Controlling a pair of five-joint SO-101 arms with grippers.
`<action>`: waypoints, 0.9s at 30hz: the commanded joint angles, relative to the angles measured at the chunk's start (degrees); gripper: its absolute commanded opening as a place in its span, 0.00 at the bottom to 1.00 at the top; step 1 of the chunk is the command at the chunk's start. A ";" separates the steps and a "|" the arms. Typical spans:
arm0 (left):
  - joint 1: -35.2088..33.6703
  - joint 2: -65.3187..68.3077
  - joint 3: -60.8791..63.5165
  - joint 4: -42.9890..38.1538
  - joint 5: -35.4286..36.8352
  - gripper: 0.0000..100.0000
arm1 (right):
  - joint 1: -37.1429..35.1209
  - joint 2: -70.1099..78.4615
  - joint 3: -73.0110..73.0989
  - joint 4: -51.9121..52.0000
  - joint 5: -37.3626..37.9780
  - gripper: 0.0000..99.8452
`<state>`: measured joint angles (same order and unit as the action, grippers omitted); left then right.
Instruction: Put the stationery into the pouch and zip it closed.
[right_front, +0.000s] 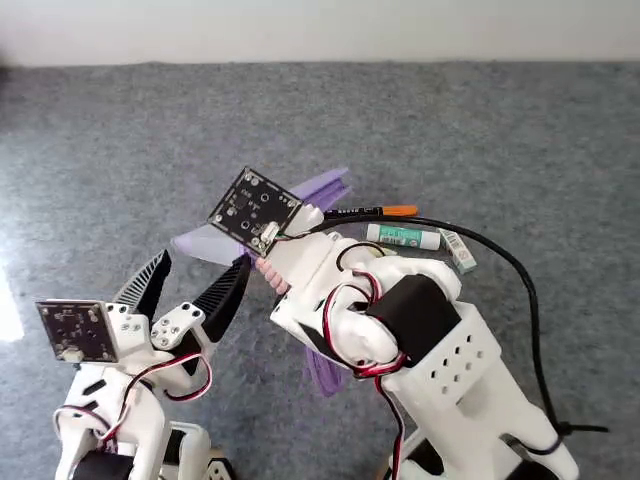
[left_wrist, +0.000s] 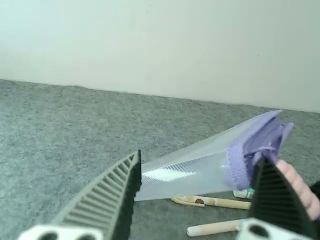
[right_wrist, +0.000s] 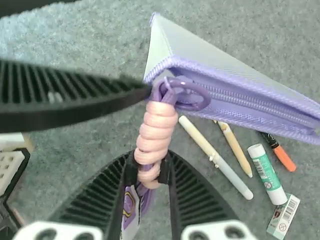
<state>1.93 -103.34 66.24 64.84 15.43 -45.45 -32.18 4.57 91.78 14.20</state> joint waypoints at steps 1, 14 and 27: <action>0.35 0.00 -1.80 -0.70 0.70 0.32 | 0.48 -2.07 -0.53 0.57 0.79 0.01; 5.01 0.00 -0.31 1.14 0.62 0.32 | 0.75 -6.11 -0.62 1.36 0.88 0.01; 9.32 0.00 2.24 -0.88 0.70 0.32 | -1.89 -7.34 -0.26 4.53 0.79 0.01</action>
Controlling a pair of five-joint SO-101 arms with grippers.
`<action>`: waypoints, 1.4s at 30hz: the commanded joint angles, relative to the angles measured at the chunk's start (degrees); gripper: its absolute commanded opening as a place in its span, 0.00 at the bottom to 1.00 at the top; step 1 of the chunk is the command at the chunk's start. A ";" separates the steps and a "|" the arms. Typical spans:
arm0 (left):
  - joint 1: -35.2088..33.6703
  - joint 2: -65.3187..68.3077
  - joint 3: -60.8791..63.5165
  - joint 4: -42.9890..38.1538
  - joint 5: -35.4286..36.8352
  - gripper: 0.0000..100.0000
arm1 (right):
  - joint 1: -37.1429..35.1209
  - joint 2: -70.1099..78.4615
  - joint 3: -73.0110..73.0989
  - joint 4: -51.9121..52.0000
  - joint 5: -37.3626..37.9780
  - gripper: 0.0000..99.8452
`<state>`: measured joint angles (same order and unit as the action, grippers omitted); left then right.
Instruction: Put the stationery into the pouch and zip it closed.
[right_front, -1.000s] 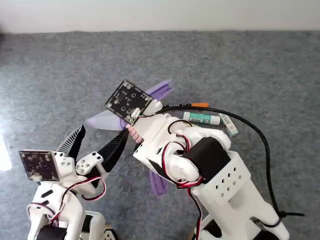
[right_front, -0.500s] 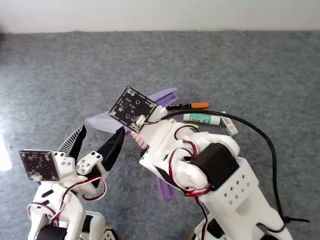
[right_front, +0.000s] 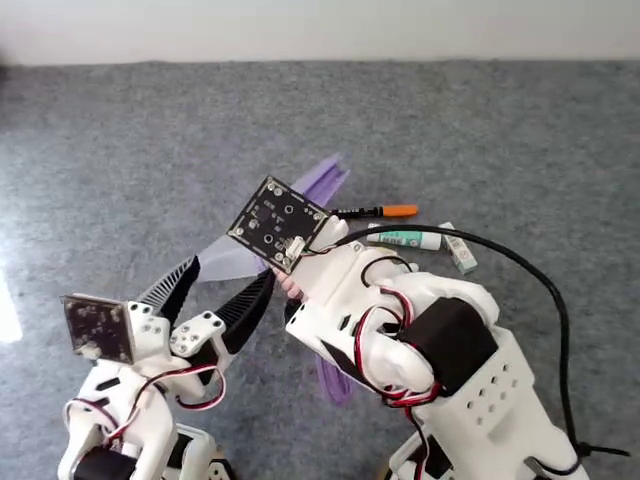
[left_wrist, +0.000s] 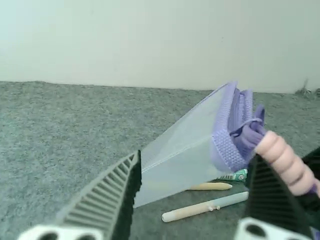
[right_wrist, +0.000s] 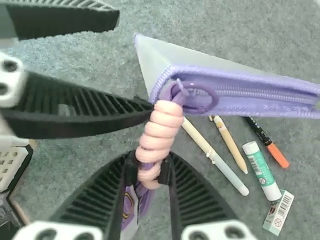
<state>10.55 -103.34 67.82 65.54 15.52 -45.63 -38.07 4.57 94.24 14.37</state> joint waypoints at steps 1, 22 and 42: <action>0.70 0.00 1.27 -1.58 0.62 0.32 | -2.59 -1.45 -0.26 3.21 0.44 0.01; -9.49 0.00 1.89 -0.53 0.18 0.32 | -1.98 -11.21 12.13 8.13 0.62 0.01; -11.69 -0.09 -4.09 13.27 -6.68 0.32 | 6.90 -12.09 12.13 -3.03 0.70 0.01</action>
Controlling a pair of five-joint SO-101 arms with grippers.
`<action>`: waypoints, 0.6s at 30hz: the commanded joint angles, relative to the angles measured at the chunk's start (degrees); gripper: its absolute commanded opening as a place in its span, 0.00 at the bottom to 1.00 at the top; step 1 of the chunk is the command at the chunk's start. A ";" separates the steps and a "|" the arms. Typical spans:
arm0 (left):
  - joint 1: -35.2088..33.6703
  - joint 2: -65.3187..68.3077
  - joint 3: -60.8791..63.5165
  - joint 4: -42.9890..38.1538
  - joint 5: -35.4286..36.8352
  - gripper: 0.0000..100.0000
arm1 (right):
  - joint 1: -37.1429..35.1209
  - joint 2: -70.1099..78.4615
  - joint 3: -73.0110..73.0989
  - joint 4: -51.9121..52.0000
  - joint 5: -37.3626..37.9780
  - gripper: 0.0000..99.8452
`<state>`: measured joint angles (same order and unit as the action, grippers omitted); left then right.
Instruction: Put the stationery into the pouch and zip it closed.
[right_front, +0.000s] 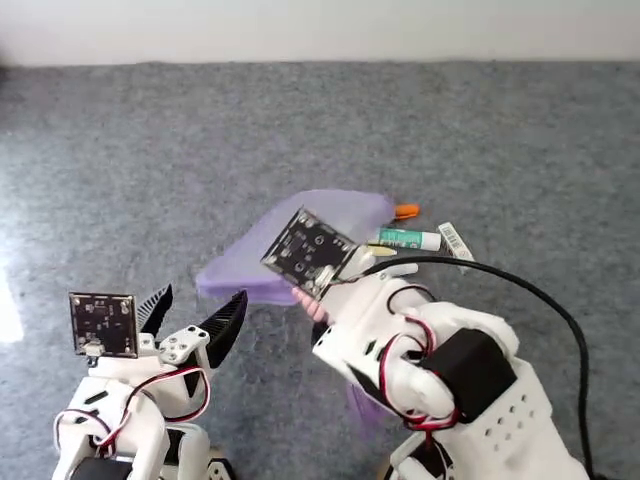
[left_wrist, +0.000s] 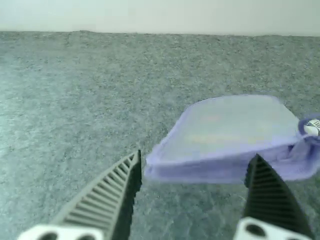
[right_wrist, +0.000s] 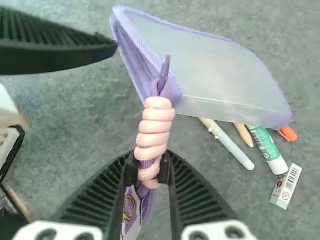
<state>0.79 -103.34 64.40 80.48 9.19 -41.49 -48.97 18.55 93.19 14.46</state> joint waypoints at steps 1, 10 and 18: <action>-3.60 -0.09 -0.57 -2.64 -0.18 0.32 | 4.18 -1.01 -2.99 -3.12 0.62 0.01; -15.65 -0.09 -0.57 -8.97 1.14 0.32 | 13.85 -0.57 -5.98 -20.97 0.62 0.01; -20.66 -0.09 -1.45 -8.70 1.14 0.32 | 14.73 5.49 -5.98 -40.57 9.49 0.01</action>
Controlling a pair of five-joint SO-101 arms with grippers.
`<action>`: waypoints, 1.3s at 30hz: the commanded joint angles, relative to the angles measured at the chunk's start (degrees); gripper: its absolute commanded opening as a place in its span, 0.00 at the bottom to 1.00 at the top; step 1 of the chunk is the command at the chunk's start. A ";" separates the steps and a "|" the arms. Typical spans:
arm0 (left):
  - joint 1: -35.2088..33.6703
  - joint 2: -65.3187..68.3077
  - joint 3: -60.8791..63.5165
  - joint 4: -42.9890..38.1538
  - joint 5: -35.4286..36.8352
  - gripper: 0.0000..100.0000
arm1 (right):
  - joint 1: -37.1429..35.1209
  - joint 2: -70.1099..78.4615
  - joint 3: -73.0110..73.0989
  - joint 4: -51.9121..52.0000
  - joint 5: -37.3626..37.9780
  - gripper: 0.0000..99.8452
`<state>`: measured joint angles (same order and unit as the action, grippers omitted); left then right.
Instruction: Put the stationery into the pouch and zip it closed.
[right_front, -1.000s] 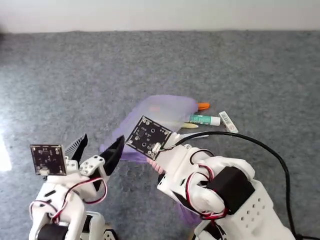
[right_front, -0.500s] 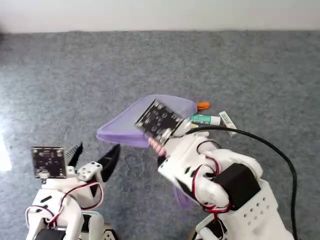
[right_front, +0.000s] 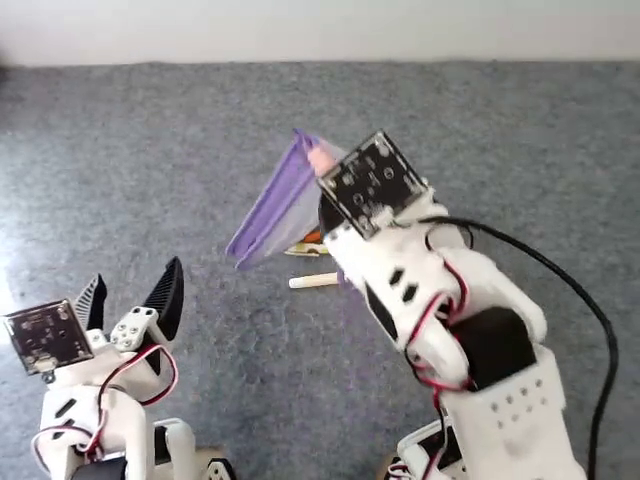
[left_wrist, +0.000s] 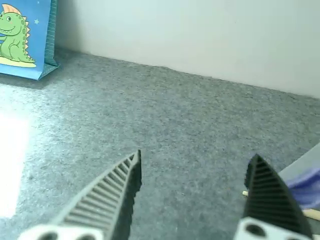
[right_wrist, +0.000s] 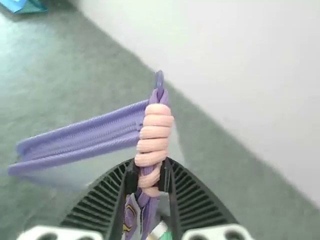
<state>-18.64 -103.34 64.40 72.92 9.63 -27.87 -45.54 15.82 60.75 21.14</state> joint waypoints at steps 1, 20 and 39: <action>-1.58 -0.09 -2.15 -0.97 0.70 0.32 | 1.19 3.56 -3.25 -10.95 3.34 0.01; -2.11 -0.09 -13.23 13.98 0.79 0.32 | -16.92 18.07 -9.93 4.88 8.18 0.01; -1.67 -0.09 -15.08 18.20 0.44 0.32 | -18.07 15.08 -9.67 23.25 -7.65 0.01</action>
<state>-20.40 -103.43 51.74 90.86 9.63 -45.89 -29.19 9.14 86.33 14.73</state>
